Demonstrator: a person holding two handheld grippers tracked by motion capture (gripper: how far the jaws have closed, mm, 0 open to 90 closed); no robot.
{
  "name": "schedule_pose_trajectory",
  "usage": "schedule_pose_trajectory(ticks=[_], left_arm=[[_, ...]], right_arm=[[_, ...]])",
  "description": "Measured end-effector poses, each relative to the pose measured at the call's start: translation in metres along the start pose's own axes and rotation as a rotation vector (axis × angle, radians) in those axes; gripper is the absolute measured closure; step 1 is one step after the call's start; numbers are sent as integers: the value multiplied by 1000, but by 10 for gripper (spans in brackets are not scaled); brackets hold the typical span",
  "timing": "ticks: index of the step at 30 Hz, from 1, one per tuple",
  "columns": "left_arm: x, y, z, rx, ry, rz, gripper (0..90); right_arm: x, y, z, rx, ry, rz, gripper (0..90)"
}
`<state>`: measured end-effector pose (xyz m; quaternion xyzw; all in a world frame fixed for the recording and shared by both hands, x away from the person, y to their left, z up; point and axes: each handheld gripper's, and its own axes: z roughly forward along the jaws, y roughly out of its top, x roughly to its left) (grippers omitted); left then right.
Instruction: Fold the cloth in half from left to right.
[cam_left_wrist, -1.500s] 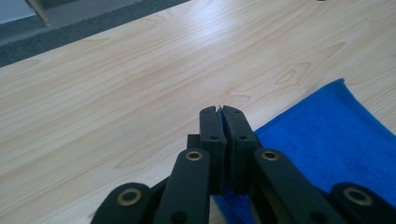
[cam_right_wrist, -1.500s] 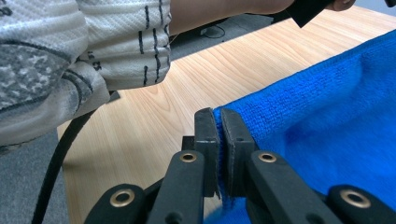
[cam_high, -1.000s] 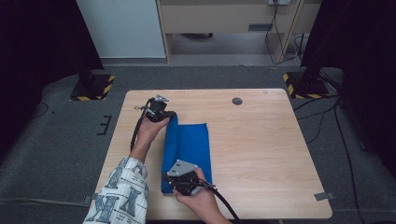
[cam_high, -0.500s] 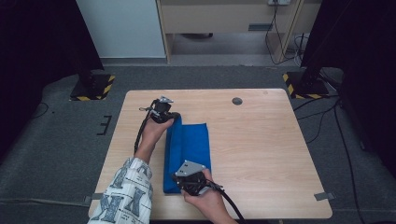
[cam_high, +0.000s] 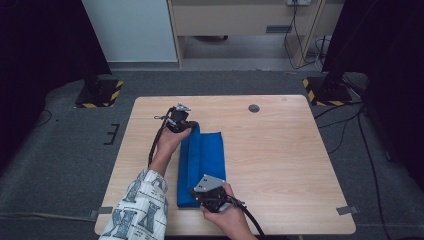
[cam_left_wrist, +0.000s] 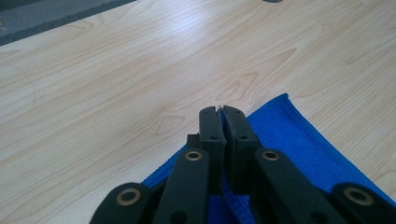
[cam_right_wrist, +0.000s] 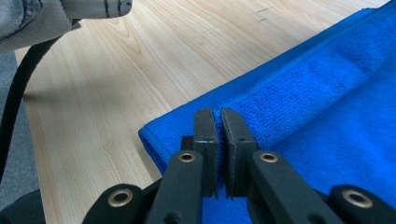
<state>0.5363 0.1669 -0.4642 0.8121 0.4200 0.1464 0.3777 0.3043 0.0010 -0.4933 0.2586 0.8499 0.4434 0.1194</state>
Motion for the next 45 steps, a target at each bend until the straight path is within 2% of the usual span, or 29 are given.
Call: schedule_pose_trajectory(ticks=[20,33,37,45], left_arm=[[-14,0,18,26,-9,1,871],[-17,1,21,20,-9,-2,870],[-18,1,25,16,-26,-16,870],[-24,3,30,18,-41,-15,869]], right_arm=[[-13,-19,-9,19,-17,29,853],[-12,-25,-9,29,-12,32,857],[-12,-27,-9,29,-12,36,860],[-16,-28,-17,16,-15,44,861]])
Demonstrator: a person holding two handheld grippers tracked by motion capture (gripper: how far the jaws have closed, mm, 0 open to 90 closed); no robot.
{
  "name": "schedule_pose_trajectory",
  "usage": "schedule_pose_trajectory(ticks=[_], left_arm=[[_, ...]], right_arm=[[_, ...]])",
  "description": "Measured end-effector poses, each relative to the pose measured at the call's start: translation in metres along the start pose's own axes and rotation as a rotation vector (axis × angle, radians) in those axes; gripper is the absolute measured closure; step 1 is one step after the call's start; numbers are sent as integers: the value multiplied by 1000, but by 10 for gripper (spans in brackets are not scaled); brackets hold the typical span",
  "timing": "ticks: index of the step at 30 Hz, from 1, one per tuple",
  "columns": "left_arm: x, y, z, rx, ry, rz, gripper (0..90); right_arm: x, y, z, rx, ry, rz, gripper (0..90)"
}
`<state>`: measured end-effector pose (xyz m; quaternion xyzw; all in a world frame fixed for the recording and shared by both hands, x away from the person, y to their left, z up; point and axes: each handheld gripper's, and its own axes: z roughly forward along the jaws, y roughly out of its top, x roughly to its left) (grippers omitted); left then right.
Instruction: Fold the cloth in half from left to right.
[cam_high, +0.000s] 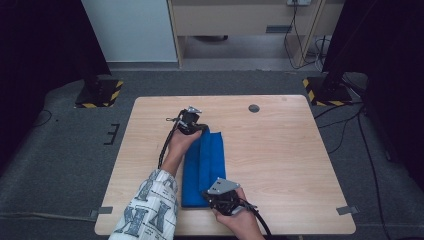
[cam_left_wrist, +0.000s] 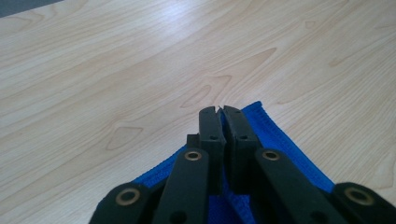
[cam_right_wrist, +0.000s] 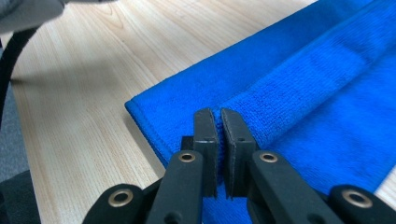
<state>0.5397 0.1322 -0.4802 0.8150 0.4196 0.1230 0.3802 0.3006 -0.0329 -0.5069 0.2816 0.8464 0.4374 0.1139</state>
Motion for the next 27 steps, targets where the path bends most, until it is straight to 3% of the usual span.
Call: schedule_pose_trajectory(ticks=[7,20,27], left_arm=[[-5,-1,8,14,0,14,869],[-5,-3,18,2,-7,-26,869],[-8,-3,21,5,-4,-18,868]], right_arm=[[-4,-6,-6,10,-4,3,860],[-8,-13,-10,25,-18,11,856],[-8,-12,-11,31,-15,17,843]])
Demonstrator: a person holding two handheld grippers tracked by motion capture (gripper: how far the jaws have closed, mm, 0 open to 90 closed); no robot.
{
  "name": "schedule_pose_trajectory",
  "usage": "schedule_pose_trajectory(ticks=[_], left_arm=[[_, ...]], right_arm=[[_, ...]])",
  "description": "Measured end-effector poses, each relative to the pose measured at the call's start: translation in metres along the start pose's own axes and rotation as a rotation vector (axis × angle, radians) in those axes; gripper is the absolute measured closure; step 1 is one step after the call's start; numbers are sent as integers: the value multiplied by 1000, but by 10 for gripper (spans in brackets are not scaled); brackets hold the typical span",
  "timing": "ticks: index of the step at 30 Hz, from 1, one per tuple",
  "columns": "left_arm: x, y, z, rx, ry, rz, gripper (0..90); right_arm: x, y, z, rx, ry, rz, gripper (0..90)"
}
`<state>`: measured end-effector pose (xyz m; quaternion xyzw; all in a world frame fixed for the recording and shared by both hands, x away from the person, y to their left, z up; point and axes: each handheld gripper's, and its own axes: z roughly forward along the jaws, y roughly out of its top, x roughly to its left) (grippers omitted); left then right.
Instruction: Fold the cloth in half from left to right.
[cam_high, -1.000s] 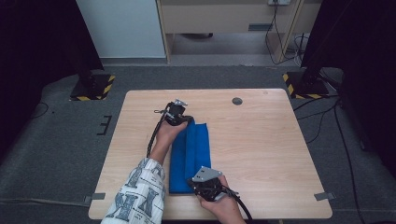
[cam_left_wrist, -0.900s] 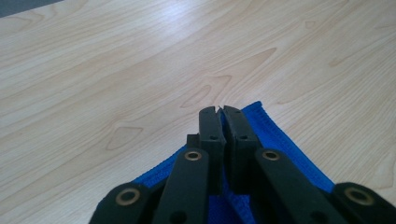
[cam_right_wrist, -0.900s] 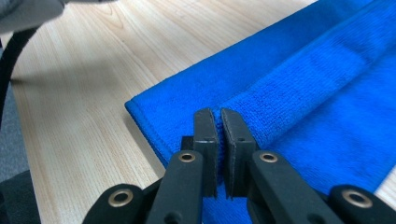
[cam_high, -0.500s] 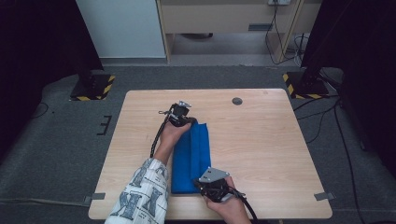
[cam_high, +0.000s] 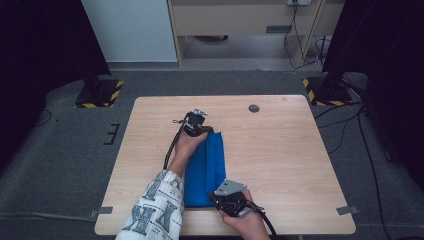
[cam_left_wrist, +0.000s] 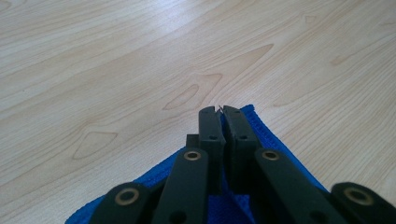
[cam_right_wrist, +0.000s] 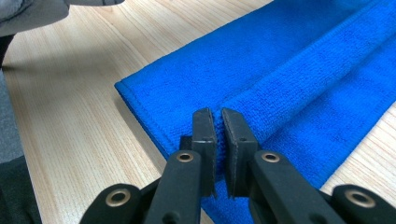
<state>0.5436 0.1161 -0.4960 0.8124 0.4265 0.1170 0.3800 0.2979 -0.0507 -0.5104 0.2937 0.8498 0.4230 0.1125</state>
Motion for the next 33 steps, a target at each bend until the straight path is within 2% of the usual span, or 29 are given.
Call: schedule_pose_trajectory(ticks=[8,11,16,18,22,28,33], left_arm=[[-4,-2,5,2,-15,-5,861],[-6,-2,8,4,-21,-1,846],[-8,-2,10,-12,-39,-11,847],[-9,-1,10,-8,-37,-1,859],[-9,-2,11,-3,-34,-8,856],[-11,-1,11,-19,-58,-13,842],[-13,-1,11,-17,-60,-3,853]], right_arm=[[0,-3,-1,14,-5,3,833],[-2,-4,-2,25,-6,4,802],[-6,-6,-4,31,-18,18,783],[-7,-7,-5,34,-15,29,783],[-8,-9,-6,45,-10,32,777],[-8,-11,-10,42,-6,28,831],[-8,-11,-13,39,-6,31,833]])
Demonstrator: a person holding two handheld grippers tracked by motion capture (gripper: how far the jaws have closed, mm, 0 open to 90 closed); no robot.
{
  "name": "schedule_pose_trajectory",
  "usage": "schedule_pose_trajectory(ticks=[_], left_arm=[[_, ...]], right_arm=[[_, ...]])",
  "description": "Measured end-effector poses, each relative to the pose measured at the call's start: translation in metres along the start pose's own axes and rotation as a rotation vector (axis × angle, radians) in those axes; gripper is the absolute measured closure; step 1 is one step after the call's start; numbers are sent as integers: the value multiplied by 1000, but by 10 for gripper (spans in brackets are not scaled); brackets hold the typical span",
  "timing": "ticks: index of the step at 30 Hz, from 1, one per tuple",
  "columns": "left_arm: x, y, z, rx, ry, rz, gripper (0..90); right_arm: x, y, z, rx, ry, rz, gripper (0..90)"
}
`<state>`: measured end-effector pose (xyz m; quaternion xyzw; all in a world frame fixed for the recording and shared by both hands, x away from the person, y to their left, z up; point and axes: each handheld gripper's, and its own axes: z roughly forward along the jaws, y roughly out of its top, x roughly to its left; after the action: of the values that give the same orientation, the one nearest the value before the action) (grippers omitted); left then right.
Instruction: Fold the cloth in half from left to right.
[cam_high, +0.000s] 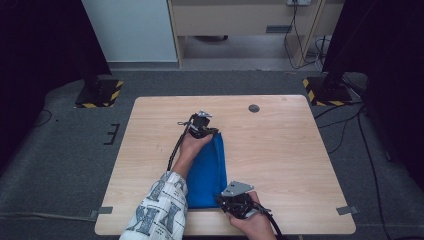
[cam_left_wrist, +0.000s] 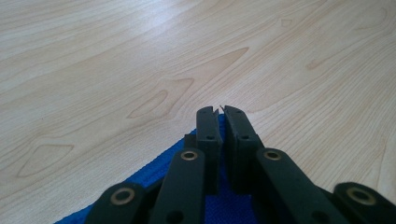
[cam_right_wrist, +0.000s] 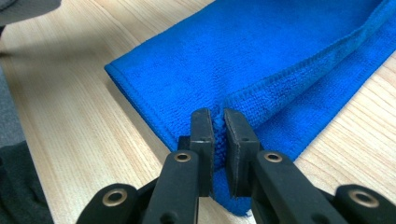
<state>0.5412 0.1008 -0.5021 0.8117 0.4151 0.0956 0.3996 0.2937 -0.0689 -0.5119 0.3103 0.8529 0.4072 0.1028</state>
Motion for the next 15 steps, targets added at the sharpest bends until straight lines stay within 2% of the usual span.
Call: schedule_pose_trajectory(ticks=[5,15], left_arm=[[-1,0,0,2,-1,1,848],[-1,-2,2,-8,6,-11,760]], right_arm=[[3,1,-2,-10,11,6,808],[-5,-3,0,19,-21,27,635]])
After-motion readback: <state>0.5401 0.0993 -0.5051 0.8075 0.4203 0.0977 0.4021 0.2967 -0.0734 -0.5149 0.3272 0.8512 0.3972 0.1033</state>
